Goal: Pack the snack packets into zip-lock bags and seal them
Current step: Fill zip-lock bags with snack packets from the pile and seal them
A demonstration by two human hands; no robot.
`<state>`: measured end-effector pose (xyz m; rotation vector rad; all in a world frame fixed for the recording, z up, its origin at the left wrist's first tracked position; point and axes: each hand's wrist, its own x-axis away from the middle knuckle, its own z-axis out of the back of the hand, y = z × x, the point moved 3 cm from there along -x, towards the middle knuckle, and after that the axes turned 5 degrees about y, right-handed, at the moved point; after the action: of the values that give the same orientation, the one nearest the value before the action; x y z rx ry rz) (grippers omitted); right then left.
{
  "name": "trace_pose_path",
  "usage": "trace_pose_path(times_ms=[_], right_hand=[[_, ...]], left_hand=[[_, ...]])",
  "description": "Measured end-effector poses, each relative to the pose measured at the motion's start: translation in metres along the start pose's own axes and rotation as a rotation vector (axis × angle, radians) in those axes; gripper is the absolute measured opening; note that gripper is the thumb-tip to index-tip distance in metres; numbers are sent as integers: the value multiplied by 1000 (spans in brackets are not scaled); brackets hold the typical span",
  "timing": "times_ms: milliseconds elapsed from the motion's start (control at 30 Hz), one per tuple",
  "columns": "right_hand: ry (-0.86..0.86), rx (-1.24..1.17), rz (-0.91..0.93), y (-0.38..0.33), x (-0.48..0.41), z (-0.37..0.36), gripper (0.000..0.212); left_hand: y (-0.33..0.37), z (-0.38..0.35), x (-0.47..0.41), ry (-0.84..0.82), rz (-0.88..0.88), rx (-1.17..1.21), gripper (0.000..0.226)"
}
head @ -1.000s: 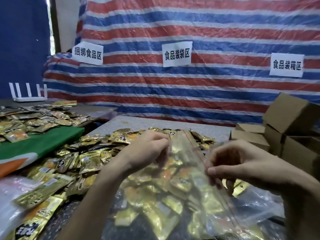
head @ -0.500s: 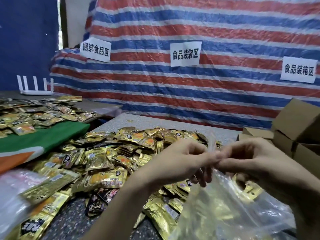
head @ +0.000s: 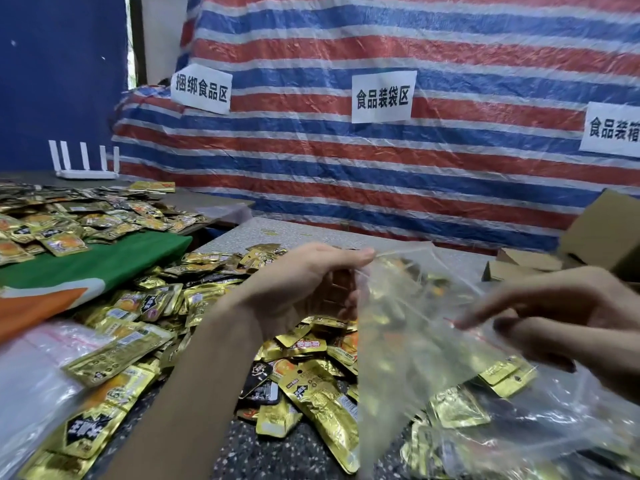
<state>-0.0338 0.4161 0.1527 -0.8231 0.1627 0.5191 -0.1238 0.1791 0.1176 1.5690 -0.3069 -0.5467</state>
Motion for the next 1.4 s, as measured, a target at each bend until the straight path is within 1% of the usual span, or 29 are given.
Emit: trace_pose_path(times_ms=[67, 133, 233, 267, 300, 333, 367, 400, 433, 467, 500, 533, 567, 633, 700, 733, 833, 933, 1033, 1067, 1133, 1233, 1300, 1367, 1400], right_hand=[[-146, 6, -43, -5, 1, -9, 55], [-225, 7, -64, -8, 1, -14, 51], [-210, 73, -48, -12, 1, -14, 34], [-195, 83, -52, -13, 1, -13, 31], [-179, 91, -61, -13, 2, -11, 32], [-163, 92, -68, -14, 2, -10, 35], [-153, 90, -75, -13, 3, -8, 39], [-142, 88, -80, -13, 3, -7, 42], [-132, 82, -82, -13, 2, -7, 44], [-123, 77, -85, -13, 1, -7, 46], [-118, 75, -84, -13, 1, -7, 47], [-116, 70, -85, -13, 1, -8, 47], [-112, 61, -88, -14, 0, -9, 48], [-75, 31, -96, -17, 1, -10, 57], [-2, 17, -93, -20, 1, -9, 66], [25, 31, -87, -21, 1, -10, 66], [35, 88, -80, -26, 0, -13, 52], [19, 107, -110, -28, -1, -17, 49], [11, 111, -153, -30, -2, -22, 43], [10, 116, -166, -30, -3, -23, 39], [8, 136, -200, -29, -6, -26, 32], [-4, 155, -236, -27, -9, -27, 13], [-5, 156, -239, -26, -9, -29, 7], [10, 146, -241, -24, -11, -31, 11], [11, 145, -246, -24, -12, -33, 18]], left_hand=[[-4, -3, -4, -6, 32, 23, 39], [-7, -7, -7, -25, 45, 66, 39], [-14, -5, -13, -35, 33, 44, 37], [-19, -1, -16, -20, 25, 5, 41], [-24, 2, -20, 14, 27, -72, 44], [-32, 6, -24, 41, 27, -221, 43], [-40, 9, -28, 46, 21, -455, 36], [-50, 10, -33, 0, 33, -720, 23], [-63, 9, -35, -100, 88, -946, 10], [-79, 7, -37, -204, 185, -1109, 15], [-95, 5, -38, -282, 290, -1202, 29], [-106, 2, -38, -326, 371, -1240, 41], [-114, -2, -38, -341, 396, -1258, 50], [-125, -9, -42, -367, 365, -1266, 63], [-130, -9, -45, -377, 354, -1262, 72], [-131, -7, -46, -360, 358, -1283, 74], [-128, -2, -45, -305, 338, -1365, 75], [-115, 0, -45, -262, 239, -1281, 63], [-96, 11, -42, -226, 191, -1058, 35], [-89, 17, -39, -205, 178, -989, 30], [-74, 30, -34, -130, 127, -891, 30], [-48, 43, -25, 63, 20, -733, 35], [-27, 42, -17, 229, -78, -512, 33], [-3, 34, -6, 387, -232, -236, 30], [8, 29, 1, 446, -305, -106, 24]])
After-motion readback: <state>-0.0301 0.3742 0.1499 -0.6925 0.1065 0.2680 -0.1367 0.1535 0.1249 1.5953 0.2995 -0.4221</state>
